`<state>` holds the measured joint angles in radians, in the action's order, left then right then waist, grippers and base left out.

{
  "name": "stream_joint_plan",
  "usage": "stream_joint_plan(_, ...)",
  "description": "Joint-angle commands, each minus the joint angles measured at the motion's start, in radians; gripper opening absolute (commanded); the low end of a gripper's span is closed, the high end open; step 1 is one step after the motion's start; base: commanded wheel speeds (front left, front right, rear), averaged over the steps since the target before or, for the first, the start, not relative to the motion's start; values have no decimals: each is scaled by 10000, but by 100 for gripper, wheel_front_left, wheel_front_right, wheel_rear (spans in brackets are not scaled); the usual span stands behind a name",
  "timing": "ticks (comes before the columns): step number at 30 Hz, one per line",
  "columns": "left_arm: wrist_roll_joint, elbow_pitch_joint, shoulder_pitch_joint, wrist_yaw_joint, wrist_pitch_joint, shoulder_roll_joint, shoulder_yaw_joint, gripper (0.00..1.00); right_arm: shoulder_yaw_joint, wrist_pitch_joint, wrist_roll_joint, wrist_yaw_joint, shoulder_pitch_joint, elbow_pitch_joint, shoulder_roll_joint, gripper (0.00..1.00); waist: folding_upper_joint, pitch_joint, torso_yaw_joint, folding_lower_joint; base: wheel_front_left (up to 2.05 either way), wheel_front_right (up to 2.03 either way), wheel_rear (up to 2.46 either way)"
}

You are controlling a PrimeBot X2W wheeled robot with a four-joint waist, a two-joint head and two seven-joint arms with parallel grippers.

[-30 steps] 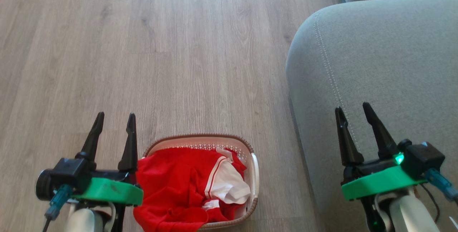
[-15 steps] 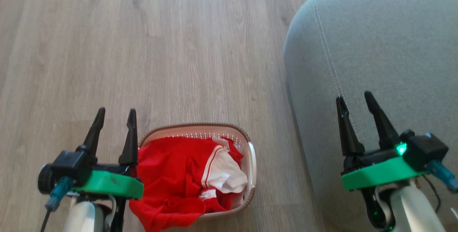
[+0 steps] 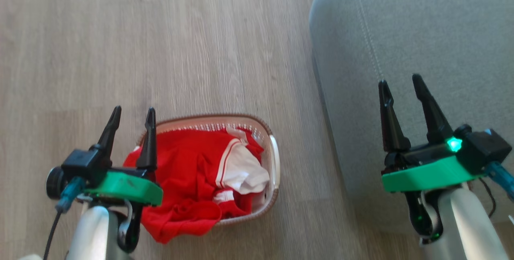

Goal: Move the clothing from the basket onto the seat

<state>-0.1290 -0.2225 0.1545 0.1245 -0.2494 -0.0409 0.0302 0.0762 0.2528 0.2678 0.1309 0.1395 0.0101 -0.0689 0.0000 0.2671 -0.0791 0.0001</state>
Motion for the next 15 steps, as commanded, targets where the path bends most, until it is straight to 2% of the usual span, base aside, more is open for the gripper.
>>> stream_joint_plan(1, -33, 193, 395, 52, -124, -236, -228, 100, 251, 90, -114, -2, 308, -396, 23, 100, 0, 313, -105, -1, 0, 0, 0)
stream_joint_plan(15, -501, -2464, 1992, 60, -124, -680, 407, 100, 303, 90, -256, -2, 1091, -819, 36, 100, 0, 1969, -494, -1, 0, 0, 0)
